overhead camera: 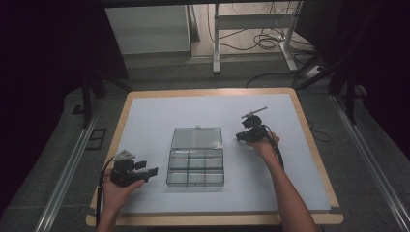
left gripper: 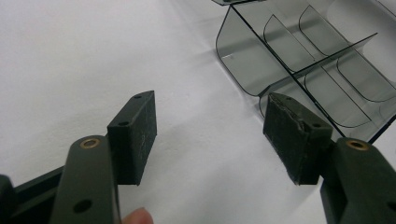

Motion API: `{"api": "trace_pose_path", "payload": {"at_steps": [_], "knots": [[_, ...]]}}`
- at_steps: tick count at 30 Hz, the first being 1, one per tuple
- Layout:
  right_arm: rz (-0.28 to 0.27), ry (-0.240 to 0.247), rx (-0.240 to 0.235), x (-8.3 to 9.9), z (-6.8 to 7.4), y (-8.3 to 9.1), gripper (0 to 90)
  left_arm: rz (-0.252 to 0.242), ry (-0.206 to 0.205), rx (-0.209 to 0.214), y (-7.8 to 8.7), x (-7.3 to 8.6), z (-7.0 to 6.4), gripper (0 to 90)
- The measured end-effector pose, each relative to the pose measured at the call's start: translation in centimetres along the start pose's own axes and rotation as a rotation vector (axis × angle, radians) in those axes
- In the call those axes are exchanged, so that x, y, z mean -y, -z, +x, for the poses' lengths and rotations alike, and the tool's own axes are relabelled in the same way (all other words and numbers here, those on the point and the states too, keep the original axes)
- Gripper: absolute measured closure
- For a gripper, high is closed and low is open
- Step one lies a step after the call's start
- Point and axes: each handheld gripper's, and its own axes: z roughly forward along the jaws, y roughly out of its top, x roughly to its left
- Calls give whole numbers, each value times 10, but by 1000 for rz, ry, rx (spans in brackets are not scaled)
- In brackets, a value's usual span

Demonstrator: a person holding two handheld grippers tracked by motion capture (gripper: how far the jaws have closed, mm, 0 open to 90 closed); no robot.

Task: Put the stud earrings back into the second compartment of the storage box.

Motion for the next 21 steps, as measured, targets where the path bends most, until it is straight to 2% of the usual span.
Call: {"api": "trace_pose_path", "payload": {"at_steps": [21], "knots": [[-84, 12, -32, 1, 4, 27, 841, 5, -4, 5, -2, 0, -2, 355]]}}
